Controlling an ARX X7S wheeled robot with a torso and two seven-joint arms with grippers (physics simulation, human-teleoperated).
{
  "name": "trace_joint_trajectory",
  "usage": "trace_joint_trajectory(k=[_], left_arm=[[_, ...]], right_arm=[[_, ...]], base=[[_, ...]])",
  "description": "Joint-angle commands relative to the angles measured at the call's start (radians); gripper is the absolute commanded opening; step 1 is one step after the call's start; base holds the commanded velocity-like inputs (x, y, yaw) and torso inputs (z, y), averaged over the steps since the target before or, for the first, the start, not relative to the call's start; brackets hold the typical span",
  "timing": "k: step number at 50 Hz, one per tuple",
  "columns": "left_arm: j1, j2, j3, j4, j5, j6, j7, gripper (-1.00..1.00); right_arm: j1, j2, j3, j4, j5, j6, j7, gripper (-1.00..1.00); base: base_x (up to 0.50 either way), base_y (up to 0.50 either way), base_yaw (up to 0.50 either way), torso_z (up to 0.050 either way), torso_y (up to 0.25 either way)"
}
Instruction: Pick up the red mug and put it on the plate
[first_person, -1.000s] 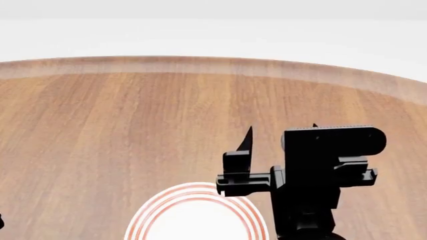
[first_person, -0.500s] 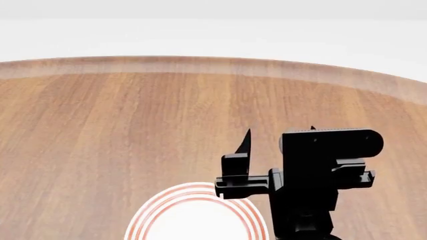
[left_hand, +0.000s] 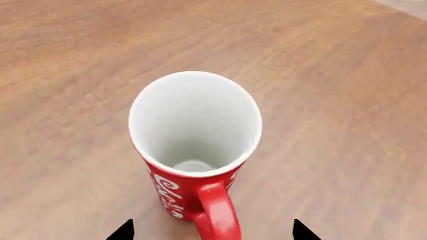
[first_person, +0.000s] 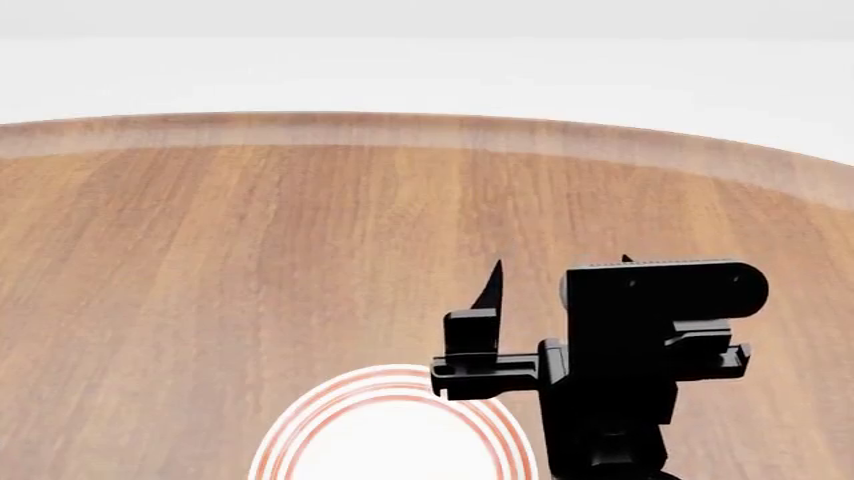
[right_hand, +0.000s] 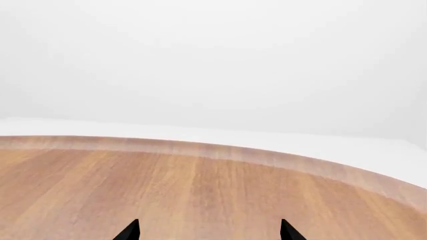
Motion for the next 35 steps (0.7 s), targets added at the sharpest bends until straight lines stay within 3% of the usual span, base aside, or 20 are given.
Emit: trace_joint_trajectory(k=[1, 3, 4, 35], left_arm=[[-0.029, -0.003, -0.056, -0.052, 0.061, -0.026, 0.022, 1.00], [-0.030, -0.002, -0.065, -0.052, 0.075, -0.027, 0.024, 1.00], [-0.031, -0.001, -0.068, -0.052, 0.083, -0.025, 0.025, -1.00], [-0.056, 0.020, -0.110, -0.049, 0.205, 0.014, 0.058, -1.00]], right_arm=[[-0.001, 0.003, -0.001, 0.005, 0.004, -0.008, 0.003, 1.00], [-0.002, 0.004, 0.000, 0.002, 0.007, -0.008, 0.003, 1.00], [-0.004, 0.004, 0.000, 0.004, 0.006, -0.011, 0.003, 1.00], [-0.015, 0.012, 0.003, 0.014, 0.023, -0.031, 0.010, 1.00]], base=[[0.00, 0.00, 0.00, 0.000, 0.000], [0.00, 0.00, 0.00, 0.000, 0.000], [0.00, 0.00, 0.00, 0.000, 0.000], [0.00, 0.00, 0.00, 0.000, 0.000]])
